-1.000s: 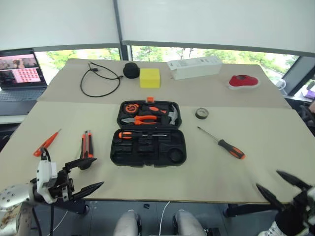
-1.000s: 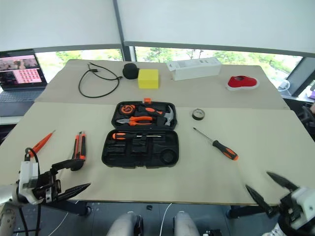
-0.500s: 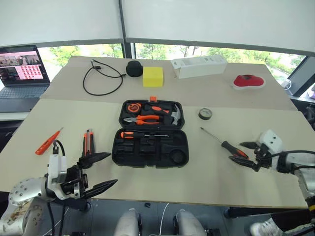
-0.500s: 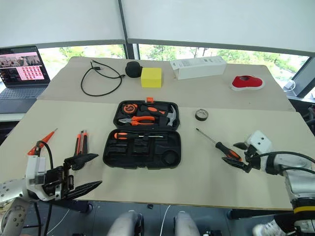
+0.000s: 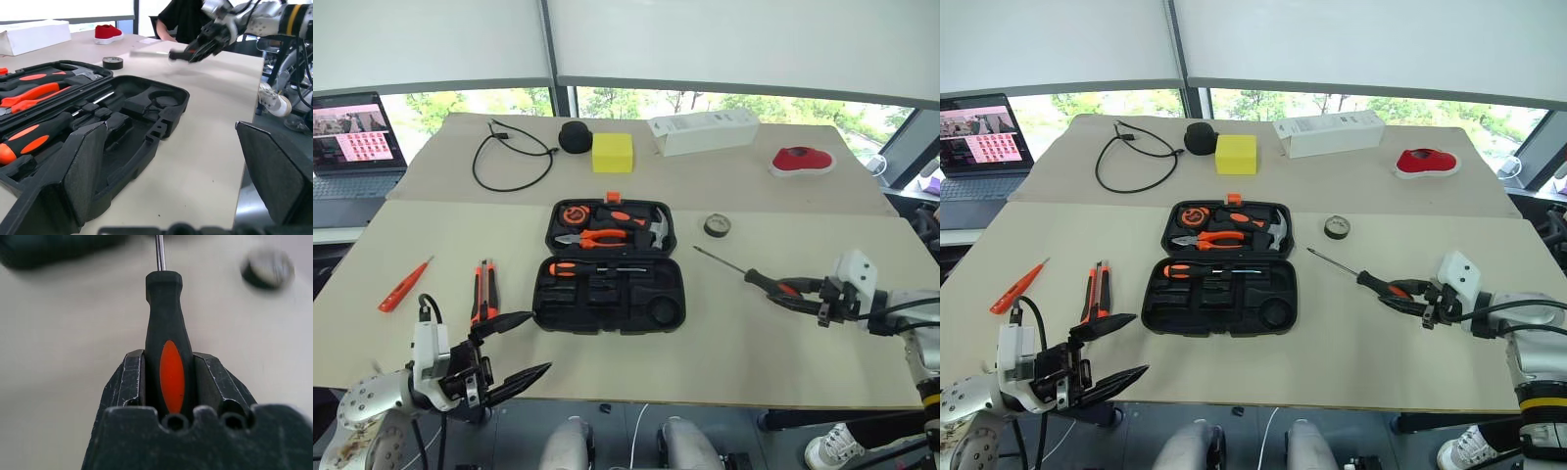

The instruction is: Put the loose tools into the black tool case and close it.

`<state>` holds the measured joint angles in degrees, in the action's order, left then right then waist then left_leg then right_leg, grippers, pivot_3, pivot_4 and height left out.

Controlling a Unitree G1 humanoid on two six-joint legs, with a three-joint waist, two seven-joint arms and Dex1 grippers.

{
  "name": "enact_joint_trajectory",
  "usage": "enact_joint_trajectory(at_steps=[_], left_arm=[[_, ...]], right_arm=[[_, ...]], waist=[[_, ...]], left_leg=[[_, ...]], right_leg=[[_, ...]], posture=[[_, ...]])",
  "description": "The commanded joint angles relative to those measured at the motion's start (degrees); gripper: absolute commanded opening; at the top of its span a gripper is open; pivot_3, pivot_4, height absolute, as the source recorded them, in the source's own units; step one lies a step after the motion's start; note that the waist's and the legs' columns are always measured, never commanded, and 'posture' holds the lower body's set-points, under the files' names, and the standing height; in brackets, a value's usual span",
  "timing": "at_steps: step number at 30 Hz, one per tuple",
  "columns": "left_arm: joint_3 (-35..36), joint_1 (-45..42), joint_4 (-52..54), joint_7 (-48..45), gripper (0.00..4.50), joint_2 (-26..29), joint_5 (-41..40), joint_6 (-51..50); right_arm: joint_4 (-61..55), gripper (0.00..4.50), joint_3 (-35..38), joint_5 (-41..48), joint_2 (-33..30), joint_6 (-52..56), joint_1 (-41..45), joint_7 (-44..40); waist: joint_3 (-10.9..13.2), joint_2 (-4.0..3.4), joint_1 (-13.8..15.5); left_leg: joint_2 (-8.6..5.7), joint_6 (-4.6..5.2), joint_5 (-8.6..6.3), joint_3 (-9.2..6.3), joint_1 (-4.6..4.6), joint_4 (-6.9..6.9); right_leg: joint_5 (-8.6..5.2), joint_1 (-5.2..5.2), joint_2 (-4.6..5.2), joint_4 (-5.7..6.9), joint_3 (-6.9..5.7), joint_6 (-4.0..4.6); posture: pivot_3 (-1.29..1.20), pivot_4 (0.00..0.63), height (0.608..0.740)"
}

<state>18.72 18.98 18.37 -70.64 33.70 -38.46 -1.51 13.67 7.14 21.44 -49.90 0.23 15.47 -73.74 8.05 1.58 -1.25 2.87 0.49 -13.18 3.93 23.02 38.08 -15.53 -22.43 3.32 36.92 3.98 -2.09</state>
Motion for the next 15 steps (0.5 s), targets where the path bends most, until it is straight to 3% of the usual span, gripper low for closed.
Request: enact_joint_trajectory(at_steps=[1, 6, 15], left_arm=[[1.9, 0.67, 2.71, 2.35, 4.5, -0.23, -1.61, -0.28], [2.84, 2.79, 5.33, 5.8, 4.5, -0.63, -1.72, -1.34], [4.76, 6.09, 9.49, 8.87, 4.5, 0.34, -3.16, -3.37]], right_arm=[[-10.32, 1.05, -3.84, 2.99, 0.86, 7.67, 5.36, -1.25], [-14.09, 1.05, -19.87, -7.59, 7.49, 21.63, 20.12, 3.98], [-6.73, 1.05, -33.11, -19.62, 14.24, 20.67, 30.66, 3.49]], waist=[[0.01, -0.01, -0.23], [0.06, 0.08, -1.08], [0.08, 0.11, 0.64]], left_leg=[[0.01, 0.0, 0.0, -0.07, -0.02, 0.0], [0.09, -0.01, 0.0, -0.09, -0.04, -0.01], [-0.05, -0.02, -0.01, -0.11, 0.8, -0.01]], right_leg=[[0.0, 0.0, -0.01, 0.02, 0.0, 0.0], [0.03, -0.1, 0.02, 0.09, -0.01, 0.08], [0.11, -0.91, 0.14, 0.12, -0.09, -0.02]], posture=[[0.0, 0.15, 0.74], [0.0, 0.15, 0.74], [0.0, 0.15, 0.74]])
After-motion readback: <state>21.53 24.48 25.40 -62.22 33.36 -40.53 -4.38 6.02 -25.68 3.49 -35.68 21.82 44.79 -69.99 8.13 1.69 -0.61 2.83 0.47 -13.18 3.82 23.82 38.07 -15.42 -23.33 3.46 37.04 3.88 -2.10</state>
